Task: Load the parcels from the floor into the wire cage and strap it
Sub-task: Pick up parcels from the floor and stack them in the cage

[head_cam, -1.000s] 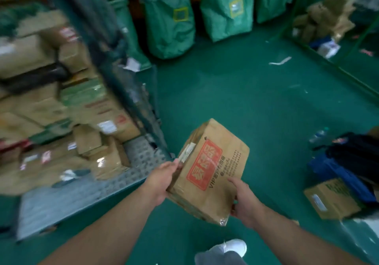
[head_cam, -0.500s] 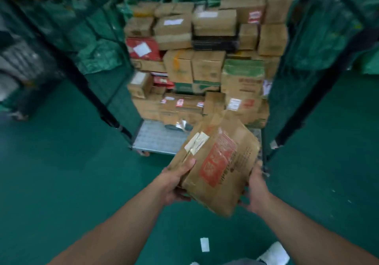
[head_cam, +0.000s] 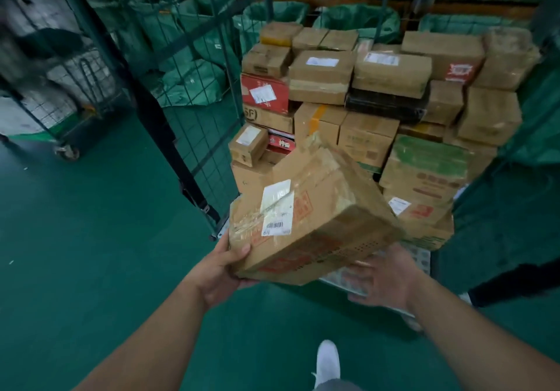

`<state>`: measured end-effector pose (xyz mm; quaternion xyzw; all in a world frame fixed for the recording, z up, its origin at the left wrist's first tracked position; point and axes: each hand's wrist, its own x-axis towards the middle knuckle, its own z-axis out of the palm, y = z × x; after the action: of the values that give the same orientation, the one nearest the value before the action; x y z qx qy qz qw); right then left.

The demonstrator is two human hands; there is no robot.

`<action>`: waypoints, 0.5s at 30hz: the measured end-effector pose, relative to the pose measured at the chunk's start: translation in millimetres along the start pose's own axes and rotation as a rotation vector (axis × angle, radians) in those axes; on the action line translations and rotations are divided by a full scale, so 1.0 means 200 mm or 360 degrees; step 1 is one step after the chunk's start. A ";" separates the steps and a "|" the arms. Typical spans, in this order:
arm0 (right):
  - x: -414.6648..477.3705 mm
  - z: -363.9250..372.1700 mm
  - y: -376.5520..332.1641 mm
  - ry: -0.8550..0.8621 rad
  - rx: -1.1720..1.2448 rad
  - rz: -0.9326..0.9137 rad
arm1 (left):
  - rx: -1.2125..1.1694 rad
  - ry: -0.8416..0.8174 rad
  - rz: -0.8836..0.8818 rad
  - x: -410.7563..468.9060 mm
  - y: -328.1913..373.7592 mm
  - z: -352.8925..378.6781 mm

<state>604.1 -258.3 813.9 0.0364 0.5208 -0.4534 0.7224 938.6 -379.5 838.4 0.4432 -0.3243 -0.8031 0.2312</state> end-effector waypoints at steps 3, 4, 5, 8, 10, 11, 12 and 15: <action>0.18 -0.01 -0.23 0.0121 0.0124 -0.0405 | 0.0031 -0.0016 -0.0054 0.17 0.13 -0.01; 0.23 -0.01 -0.31 0.0132 0.0162 -0.0433 | 0.0015 0.0022 -0.0063 0.22 0.16 -0.02; 0.27 0.01 -0.39 0.0127 0.0161 -0.0414 | -0.0019 0.0080 -0.0075 0.28 0.19 -0.03; 0.37 0.09 -0.61 0.0084 0.0065 -0.0150 | -0.0092 0.0281 -0.0121 0.46 0.28 -0.04; 0.45 0.13 -0.70 0.0135 -0.0124 -0.0041 | -0.0097 0.0348 -0.0177 0.55 0.33 -0.04; 0.49 0.15 -0.72 0.0185 -0.0284 -0.0042 | -0.0109 0.0380 -0.0200 0.59 0.35 -0.05; 0.55 0.17 -0.74 0.0243 -0.0433 -0.0044 | -0.0108 0.0426 -0.0215 0.64 0.38 -0.08; 0.77 0.22 -0.75 0.0522 -0.0686 -0.0143 | 0.0034 0.0576 -0.0242 0.85 0.48 -0.18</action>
<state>540.3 -464.8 775.2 -0.0682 0.7164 -0.3517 0.5987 892.1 -568.5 797.4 0.6061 -0.2515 -0.7219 0.2197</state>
